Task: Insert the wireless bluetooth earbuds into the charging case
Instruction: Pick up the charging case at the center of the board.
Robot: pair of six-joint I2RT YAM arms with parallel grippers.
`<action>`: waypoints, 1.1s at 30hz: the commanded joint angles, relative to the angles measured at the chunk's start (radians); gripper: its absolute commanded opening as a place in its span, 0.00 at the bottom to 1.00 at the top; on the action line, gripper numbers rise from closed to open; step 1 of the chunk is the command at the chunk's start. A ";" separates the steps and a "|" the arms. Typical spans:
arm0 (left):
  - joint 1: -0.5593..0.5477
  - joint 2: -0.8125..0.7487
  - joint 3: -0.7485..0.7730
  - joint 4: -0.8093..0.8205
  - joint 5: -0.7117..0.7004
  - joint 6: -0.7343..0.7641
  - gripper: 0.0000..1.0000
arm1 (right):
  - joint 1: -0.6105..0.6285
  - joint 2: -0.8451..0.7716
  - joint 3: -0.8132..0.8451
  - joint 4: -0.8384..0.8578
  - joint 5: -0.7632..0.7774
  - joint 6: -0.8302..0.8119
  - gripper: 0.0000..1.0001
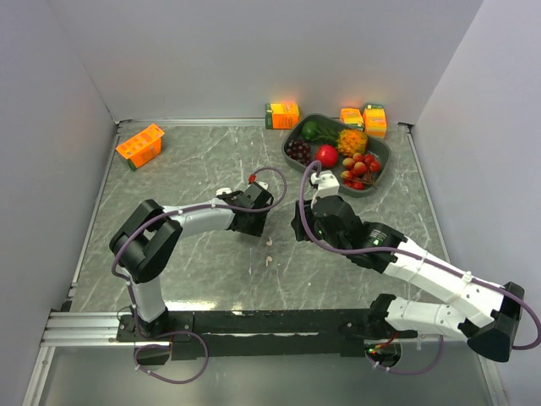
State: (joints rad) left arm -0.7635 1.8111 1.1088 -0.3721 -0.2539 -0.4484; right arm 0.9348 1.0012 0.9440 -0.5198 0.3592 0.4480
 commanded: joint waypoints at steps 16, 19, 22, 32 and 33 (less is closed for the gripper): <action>-0.007 -0.525 -0.310 0.338 -0.025 0.016 0.01 | -0.011 -0.035 0.208 -0.048 -0.087 0.005 0.63; -0.013 -0.744 -0.534 0.680 0.069 0.072 0.01 | -0.017 -0.004 0.262 -0.058 -0.201 -0.018 0.78; -0.029 -0.921 -0.766 1.047 0.188 0.143 0.01 | -0.022 0.023 0.303 -0.071 -0.256 -0.038 0.84; -0.112 -1.004 -0.820 1.092 0.413 0.428 0.01 | -0.047 0.166 0.440 -0.161 -0.388 -0.118 0.88; -0.125 -1.000 -0.804 1.079 0.419 0.438 0.01 | -0.047 0.180 0.446 -0.177 -0.402 -0.123 0.88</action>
State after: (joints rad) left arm -0.8574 0.8192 0.2543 0.6350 0.0692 -0.1390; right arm 0.8921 1.1305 1.3178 -0.6407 0.0441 0.3729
